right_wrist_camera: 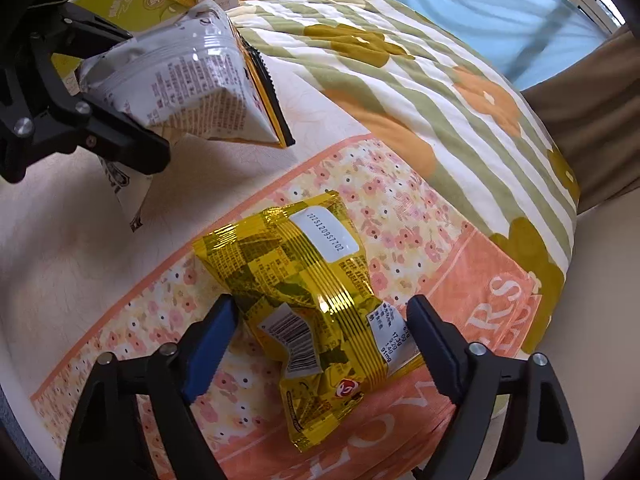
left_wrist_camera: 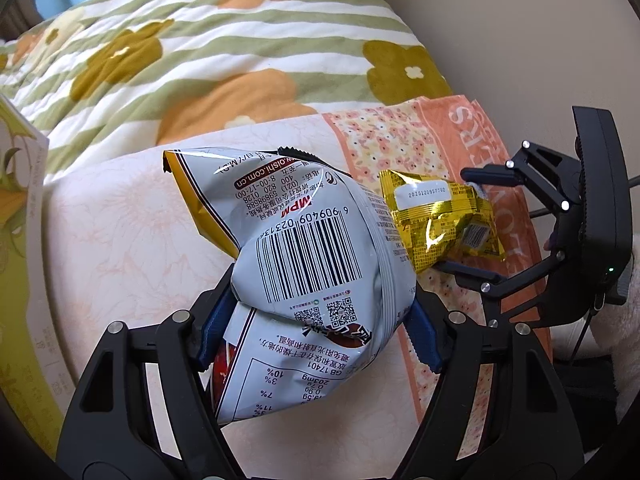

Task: Organize snacks
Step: 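Grasp the silver MPM bag with the left gripper while the right grasps the yellow-gold bag, then carry both bags over the box and open both grippers to drop them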

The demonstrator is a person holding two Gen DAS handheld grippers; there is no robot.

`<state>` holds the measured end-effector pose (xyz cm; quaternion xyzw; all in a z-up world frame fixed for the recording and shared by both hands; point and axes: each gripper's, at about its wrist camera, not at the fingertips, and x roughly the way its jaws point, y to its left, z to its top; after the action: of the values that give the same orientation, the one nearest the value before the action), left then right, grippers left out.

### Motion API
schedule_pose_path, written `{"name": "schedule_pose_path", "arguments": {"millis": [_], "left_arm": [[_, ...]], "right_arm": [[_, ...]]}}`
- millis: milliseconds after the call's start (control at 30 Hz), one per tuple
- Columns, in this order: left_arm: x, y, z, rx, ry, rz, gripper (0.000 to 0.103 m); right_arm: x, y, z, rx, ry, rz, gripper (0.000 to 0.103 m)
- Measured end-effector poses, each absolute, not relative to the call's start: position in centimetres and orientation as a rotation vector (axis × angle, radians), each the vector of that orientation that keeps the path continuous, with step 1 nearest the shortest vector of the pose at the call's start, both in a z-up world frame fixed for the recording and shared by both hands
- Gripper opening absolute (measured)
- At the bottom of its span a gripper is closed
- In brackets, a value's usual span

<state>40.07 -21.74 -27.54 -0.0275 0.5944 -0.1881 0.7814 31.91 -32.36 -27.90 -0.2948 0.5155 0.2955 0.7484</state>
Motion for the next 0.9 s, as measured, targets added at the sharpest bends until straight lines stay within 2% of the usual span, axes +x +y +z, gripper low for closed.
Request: {"name": "schedule_pose_path", "arguments": {"millis": [267, 600, 900], "left_arm": [[38.7, -20.2, -25.2, -0.098, 1.231, -0.362, 0.071], [34.3, -16.3, -19.1, -0.187, 1.114, -0.269, 0.071], [30.2, -8.5, -11.8, -0.220, 0.952, -0.171, 0.071]], "right_arm": [[31.3, -32.6, -26.7, -0.566, 1.137, 0.649, 0.048], [30.1, -32.9, -22.0, -0.392, 1.081, 0.650, 0.043], [28.5, -29.0, -14.3, -0.341, 0.927, 0.667, 0.043]]}}
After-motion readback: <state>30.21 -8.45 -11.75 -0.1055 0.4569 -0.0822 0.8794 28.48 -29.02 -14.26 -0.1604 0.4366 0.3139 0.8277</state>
